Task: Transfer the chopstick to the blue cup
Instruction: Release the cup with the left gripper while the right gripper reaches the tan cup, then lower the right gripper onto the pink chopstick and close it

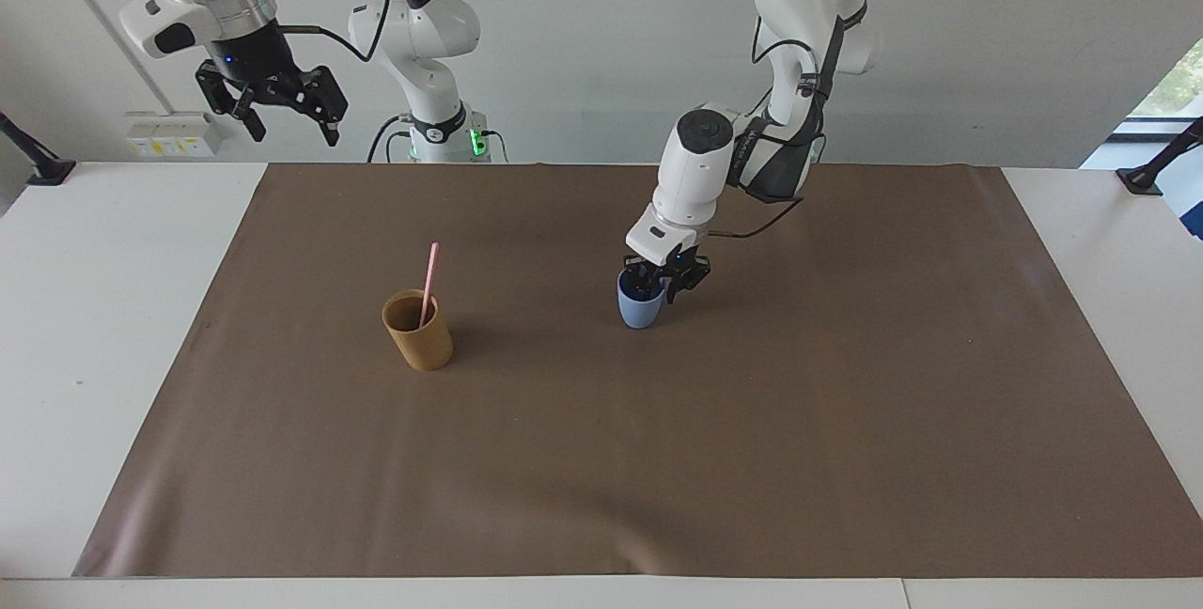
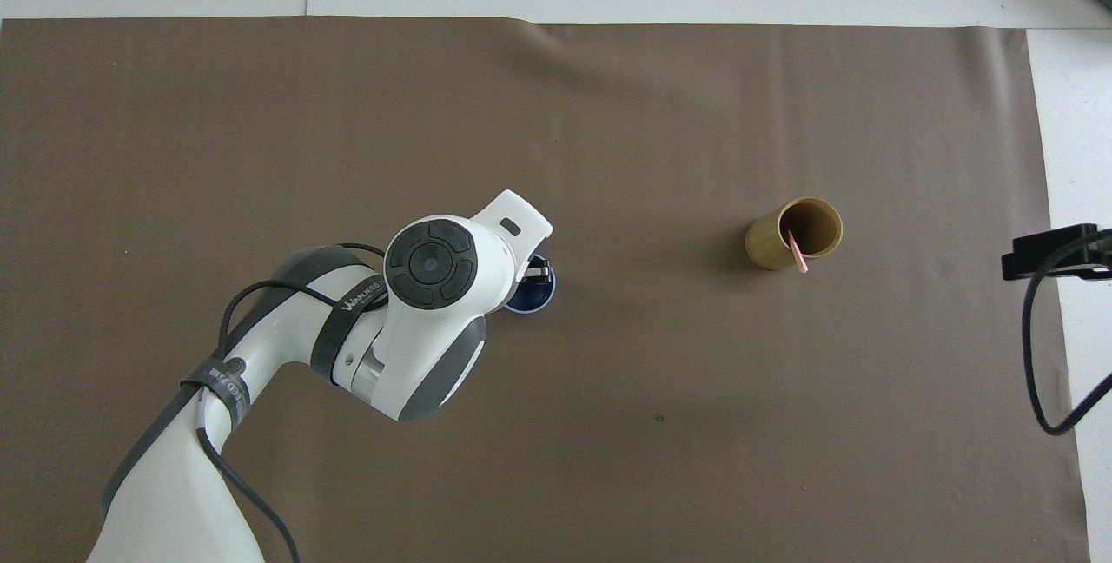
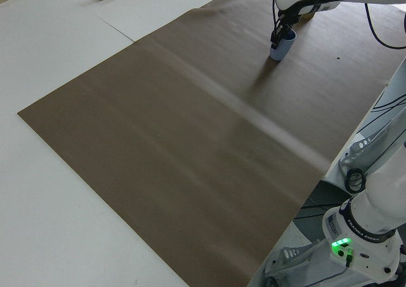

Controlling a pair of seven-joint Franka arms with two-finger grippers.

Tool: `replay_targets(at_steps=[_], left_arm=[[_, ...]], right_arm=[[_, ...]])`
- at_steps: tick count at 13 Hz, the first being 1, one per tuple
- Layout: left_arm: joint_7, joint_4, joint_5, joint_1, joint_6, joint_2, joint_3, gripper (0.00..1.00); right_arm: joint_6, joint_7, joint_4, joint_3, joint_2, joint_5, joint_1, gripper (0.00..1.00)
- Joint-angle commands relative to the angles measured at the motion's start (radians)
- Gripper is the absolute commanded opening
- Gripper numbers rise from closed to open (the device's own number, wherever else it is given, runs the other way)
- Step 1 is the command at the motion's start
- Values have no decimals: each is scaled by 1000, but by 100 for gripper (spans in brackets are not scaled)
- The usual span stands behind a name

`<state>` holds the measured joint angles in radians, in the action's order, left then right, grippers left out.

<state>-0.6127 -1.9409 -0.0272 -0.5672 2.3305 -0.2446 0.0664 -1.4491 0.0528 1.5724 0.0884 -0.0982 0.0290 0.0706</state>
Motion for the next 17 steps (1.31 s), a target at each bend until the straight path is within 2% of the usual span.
replay_targets(at_steps=[1,4,5,7,9,12,14,17], left_arm=[[19,-10,6,15,-89,94,-16,100],[239,-19,10,136,-262,224,-17,100],[323,-12,13,211,-307,258,-20,100],[453,14,12,294,-364,298,-25,100],[546,123,13,389,-491,298,-26,100],[649,293,7,472,-608,265,-27,100],[671,382,10,498,-680,240,-30,100],[731,418,7,550,-732,242,-30,100]], right_arm=[[-8,-13,43,-4,-25,-38,-11,100],[-17,74,60,-9,-14,-43,3,100],[-23,129,60,-9,-2,-52,3,100],[-49,189,58,-9,35,-108,1,100],[-60,272,52,-9,83,-158,0,100],[-72,395,37,-6,164,-298,-23,100],[-100,424,37,-6,192,-328,-31,100],[-155,427,40,-6,305,-435,-55,100]])
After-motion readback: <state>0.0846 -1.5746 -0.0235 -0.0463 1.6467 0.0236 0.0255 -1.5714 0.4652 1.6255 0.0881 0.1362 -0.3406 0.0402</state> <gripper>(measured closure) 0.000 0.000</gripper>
